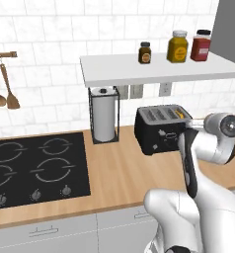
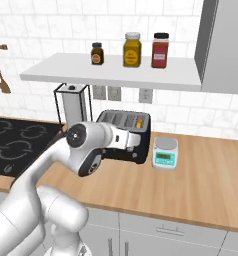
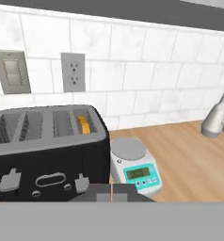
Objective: Start the toaster. Once the lever pops up, take the bread to the plate on the dining counter.
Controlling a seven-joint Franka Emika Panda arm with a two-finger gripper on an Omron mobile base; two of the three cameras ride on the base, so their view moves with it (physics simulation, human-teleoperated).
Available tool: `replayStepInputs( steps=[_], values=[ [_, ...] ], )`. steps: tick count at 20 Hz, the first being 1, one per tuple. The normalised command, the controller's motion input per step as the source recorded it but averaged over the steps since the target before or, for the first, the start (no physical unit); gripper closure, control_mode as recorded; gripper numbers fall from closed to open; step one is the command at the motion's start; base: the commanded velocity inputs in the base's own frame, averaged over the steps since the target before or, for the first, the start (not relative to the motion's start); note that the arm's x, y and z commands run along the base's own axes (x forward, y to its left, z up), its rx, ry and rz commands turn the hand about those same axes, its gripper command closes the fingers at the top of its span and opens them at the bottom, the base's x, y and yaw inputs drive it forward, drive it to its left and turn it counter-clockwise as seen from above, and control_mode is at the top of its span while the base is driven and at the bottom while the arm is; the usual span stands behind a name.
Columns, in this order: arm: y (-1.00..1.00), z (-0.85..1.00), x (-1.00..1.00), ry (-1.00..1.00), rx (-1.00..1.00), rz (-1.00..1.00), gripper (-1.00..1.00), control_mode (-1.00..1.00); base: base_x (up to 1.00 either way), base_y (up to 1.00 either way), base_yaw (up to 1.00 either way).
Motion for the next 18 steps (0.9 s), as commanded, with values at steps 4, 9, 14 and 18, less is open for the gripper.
replayStepInputs(
  steps=[4,9,14,18],
  values=[
    [0.00,0.85,0.00,0.24,0.00,-0.05,1.00,-1.00,0.00,0.00,0.00],
    [-0.03,0.10,0.00,0.07,0.00,0.00,1.00,-1.00,0.00,0.00,0.00],
    [0.00,0.00,0.00,0.00,0.00,0.00,1.00,-1.00,0.00,0.00,0.00],
    [0.00,0.00,0.00,0.00,0.00,0.00,1.00,-1.00,0.00,0.00,0.00]
  ],
)
